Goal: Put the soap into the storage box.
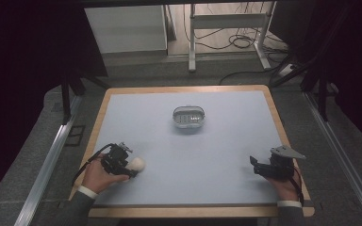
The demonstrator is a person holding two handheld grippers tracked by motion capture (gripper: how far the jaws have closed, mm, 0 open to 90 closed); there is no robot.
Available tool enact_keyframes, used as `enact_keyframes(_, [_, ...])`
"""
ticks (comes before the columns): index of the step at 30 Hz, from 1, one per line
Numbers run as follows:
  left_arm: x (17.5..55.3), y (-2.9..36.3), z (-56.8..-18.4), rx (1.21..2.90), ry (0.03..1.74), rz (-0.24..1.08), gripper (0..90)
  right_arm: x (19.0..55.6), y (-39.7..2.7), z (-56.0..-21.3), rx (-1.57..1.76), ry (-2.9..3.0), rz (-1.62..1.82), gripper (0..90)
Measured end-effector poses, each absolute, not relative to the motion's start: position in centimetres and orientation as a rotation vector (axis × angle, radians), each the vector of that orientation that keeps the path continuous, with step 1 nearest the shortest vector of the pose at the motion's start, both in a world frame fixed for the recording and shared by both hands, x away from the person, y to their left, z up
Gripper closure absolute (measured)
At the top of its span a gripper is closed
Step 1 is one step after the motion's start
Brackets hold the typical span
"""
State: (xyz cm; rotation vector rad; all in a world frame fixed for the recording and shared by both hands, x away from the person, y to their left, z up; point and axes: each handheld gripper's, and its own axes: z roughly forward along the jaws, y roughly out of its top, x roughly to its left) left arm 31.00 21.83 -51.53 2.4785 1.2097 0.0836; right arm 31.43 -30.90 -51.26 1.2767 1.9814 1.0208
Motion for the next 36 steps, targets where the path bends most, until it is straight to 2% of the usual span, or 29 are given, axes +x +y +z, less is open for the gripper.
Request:
enact_keyframes(1, [31.0,21.8,-51.5,2.479,1.205,0.085,48.9,31.4,-30.9,-51.2,1.277,1.980,1.017,8.5])
enact_keyframes(12, [31.1,22.4,-51.0,2.495,1.191,0.092,49.6,31.5,-30.9,-51.3,1.280,1.978,1.002,8.5])
enact_keyframes(27, [31.3,23.8,-49.3,2.392,1.177,0.127,49.6,31.6,-30.9,-51.5,1.286,1.977,0.983,8.5])
enact_keyframes(36, [31.7,23.7,-48.6,2.389,1.165,0.135,49.6,31.6,-31.0,-51.7,1.294,1.981,0.980,8.4])
